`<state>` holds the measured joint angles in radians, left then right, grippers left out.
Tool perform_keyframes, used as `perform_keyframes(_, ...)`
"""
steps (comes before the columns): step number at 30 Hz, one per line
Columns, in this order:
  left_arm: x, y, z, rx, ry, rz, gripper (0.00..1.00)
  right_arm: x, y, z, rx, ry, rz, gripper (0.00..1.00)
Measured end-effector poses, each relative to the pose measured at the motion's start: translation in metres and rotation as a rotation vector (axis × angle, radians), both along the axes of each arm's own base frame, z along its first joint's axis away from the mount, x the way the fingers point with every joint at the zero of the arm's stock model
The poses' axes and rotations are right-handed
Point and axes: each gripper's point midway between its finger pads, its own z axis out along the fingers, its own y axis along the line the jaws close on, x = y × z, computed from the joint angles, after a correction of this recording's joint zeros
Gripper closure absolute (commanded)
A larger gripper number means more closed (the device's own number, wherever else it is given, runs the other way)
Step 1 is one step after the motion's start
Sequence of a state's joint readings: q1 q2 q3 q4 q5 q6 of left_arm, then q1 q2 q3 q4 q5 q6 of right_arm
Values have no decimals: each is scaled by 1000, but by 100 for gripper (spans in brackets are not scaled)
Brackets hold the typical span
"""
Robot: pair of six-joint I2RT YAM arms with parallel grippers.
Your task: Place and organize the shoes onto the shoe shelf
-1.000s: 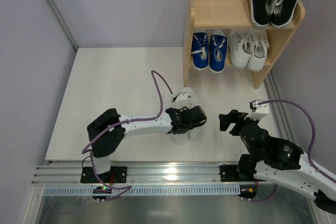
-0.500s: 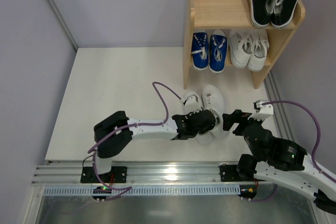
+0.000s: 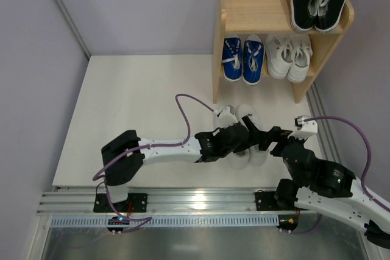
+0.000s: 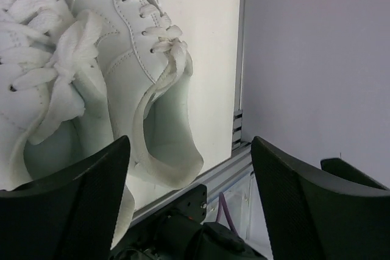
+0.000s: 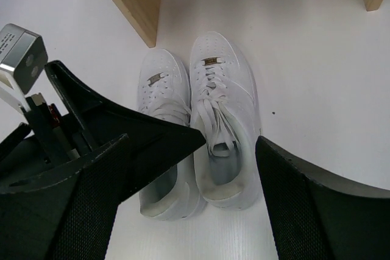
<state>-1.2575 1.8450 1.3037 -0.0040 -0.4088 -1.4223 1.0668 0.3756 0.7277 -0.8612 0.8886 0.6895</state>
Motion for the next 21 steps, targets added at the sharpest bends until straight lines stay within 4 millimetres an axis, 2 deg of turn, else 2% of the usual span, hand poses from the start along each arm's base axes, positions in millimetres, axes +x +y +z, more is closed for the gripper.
perform_keyframes(6,-6,10,15,19,-57,-59,15,1,-2,-1,5,-5,-18,12)
perform_keyframes(10,-11,36,34,53,-127,-86,14,2,5,-8,11,3,-4,8)
perform_keyframes(17,-9,131,103,60,-313,27,9,5,25,-39,-82,74,49,4)
perform_keyframes(19,-8,158,112,71,-350,73,9,7,28,-45,-108,84,61,2)
perform_keyframes(21,-8,184,108,104,-372,112,9,11,31,-51,-122,96,70,0)
